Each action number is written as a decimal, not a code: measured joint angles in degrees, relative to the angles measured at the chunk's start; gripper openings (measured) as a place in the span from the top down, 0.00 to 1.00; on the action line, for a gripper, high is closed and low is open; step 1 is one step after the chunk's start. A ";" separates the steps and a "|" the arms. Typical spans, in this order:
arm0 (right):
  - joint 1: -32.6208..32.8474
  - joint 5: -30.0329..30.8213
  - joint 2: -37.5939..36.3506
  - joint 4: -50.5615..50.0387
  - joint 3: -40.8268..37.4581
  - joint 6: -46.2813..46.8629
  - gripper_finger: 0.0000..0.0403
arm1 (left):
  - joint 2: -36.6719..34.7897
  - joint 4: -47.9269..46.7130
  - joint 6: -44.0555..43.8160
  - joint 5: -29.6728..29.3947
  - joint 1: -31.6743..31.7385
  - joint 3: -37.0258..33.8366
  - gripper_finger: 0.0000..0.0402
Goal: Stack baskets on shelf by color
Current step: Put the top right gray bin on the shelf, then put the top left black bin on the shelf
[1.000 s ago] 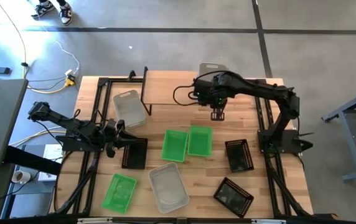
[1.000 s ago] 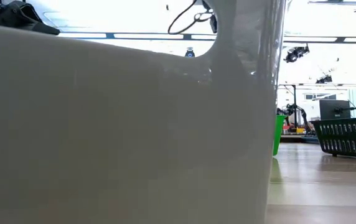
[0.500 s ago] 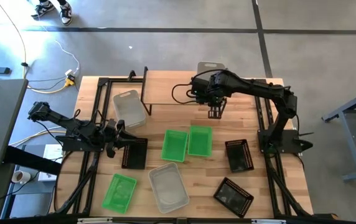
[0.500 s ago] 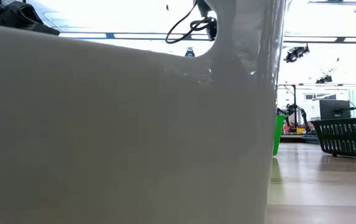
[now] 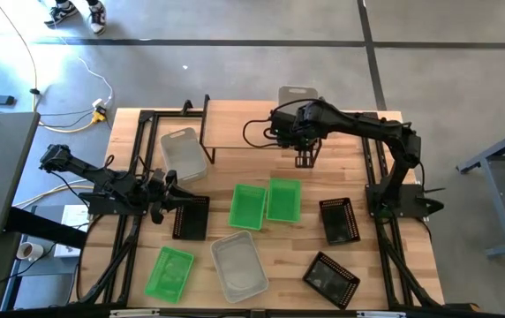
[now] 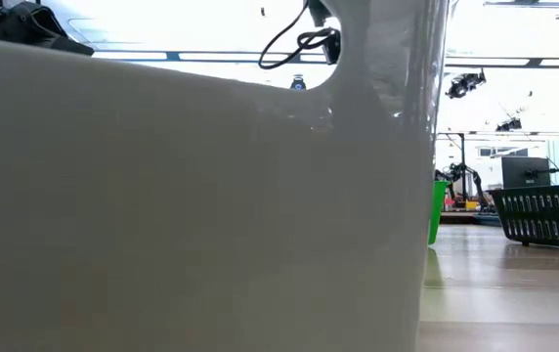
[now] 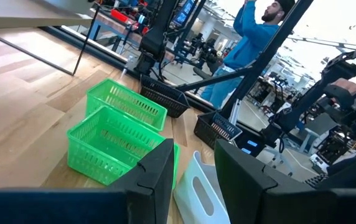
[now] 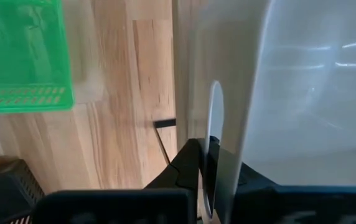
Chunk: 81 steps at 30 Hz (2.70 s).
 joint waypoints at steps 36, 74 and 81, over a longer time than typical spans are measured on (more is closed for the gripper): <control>5.11 5.16 -2.85 -6.47 13.97 22.20 0.80 | 0.20 4.43 -3.90 -0.46 0.00 1.85 0.74; 14.53 16.38 -5.14 -6.86 14.03 35.85 0.80 | 40.80 -44.23 4.34 22.47 -0.95 36.76 0.66; 12.49 15.57 -5.60 -6.86 14.01 34.00 0.80 | 47.89 -42.82 -1.76 23.09 -5.35 36.76 0.66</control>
